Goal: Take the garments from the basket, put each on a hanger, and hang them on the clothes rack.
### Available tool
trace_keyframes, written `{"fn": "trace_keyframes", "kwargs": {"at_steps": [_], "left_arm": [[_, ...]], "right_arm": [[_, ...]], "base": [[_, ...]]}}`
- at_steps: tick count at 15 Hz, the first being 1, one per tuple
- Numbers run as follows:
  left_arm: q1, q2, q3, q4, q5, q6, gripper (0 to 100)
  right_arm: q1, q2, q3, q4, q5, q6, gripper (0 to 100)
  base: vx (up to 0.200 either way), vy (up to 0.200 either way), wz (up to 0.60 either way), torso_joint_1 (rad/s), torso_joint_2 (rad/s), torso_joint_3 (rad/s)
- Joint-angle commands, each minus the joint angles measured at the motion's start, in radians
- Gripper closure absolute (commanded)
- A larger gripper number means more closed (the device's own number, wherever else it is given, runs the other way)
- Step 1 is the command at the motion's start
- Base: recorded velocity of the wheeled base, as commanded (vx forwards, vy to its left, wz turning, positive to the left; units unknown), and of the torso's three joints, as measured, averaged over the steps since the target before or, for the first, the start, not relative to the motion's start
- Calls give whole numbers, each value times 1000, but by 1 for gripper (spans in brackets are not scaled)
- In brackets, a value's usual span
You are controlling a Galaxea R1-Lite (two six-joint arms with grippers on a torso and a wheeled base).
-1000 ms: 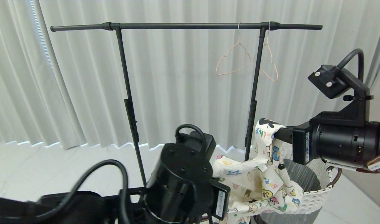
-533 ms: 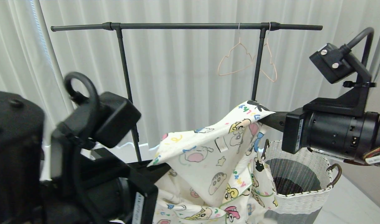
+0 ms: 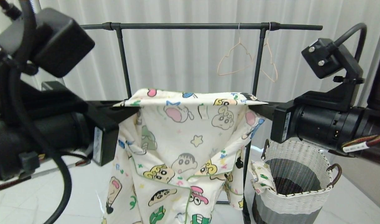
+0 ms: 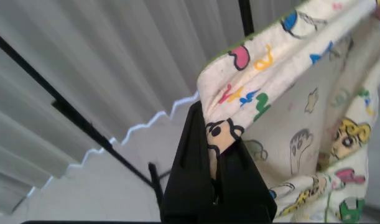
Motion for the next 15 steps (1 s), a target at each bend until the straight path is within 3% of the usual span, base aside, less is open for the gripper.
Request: {"fn": "trace_keyframes", "kwargs": {"at_steps": [1,5,10,12,14,15], "left_arm": [[28,101,-82,-118,8,18,100],[31,172,-203,-141,-13,50,100],[-49,183,-205,-141,-13,50,100],[-75,195,-211,-144,-13,52,100],[-84,230,-220,-194,-13,52,100],[-84,299,-248,-300,-12,56,100]], "right_arm": [[-59,-7,-8,-65,-2,-45,100],[-100,-30,-63,-126,18,-109,100],[-169,-142,-62,-95,57,-175,100],[-175,-228,-49,31,78,-180,100],[-175,-318,-49,169,161,-180,100],[-175,-409,-49,305,267,-180,100]], "base": [[0,0,0,0,0,0],[0,0,0,0,0,0],[0,0,0,0,0,0],[0,0,0,0,0,0],[0,0,0,0,0,0],[0,0,0,0,0,0]]}}
